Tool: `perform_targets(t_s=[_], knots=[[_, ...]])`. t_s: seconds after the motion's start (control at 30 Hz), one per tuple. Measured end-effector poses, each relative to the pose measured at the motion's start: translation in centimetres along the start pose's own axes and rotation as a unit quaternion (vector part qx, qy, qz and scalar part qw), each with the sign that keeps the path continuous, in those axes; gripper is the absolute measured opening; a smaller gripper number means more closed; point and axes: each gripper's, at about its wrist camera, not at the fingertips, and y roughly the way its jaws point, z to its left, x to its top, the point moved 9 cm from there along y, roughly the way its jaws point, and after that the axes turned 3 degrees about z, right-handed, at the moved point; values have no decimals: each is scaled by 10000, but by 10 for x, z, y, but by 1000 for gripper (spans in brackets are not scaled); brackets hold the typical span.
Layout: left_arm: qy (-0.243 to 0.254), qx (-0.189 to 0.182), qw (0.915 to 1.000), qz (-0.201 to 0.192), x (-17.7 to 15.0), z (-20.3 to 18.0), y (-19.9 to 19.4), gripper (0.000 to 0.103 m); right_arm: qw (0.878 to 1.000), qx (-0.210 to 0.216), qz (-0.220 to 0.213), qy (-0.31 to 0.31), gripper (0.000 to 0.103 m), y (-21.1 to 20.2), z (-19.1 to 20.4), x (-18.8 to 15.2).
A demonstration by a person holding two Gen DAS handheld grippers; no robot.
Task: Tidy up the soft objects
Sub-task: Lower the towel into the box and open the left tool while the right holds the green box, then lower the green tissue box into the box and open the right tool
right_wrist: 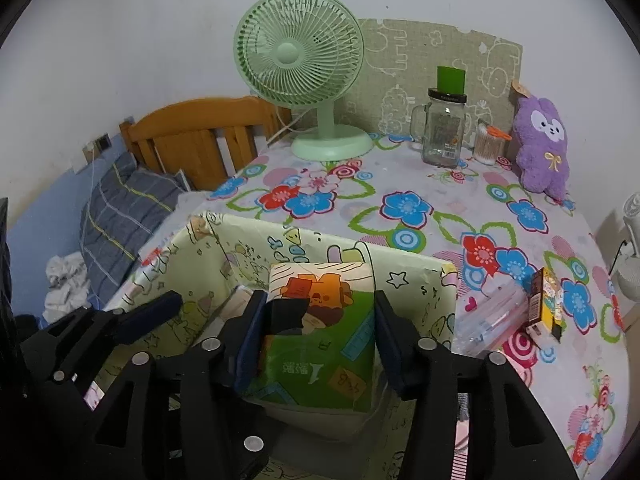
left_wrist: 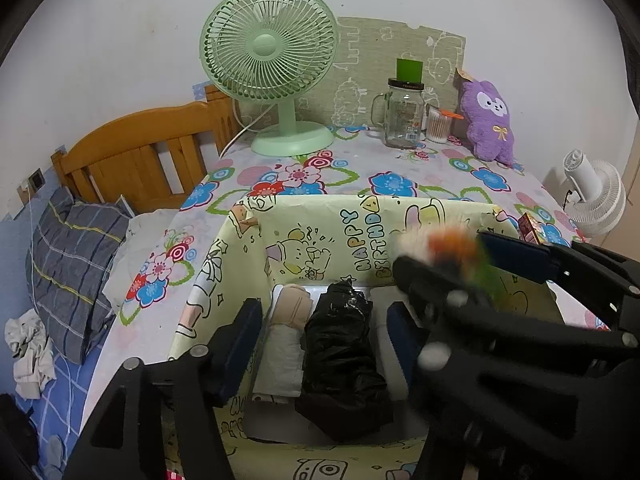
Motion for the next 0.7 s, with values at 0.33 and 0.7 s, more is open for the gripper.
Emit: perform_targets(t_s=[0.33, 0.7], knots=[[20, -21, 9999, -117, 4, -2, -9, 85, 10000, -71, -70, 4, 84, -9, -3, -1], [67, 40, 9997, -227, 7, -10, -25, 90, 9997, -66, -200, 100, 87, -25, -8, 1]])
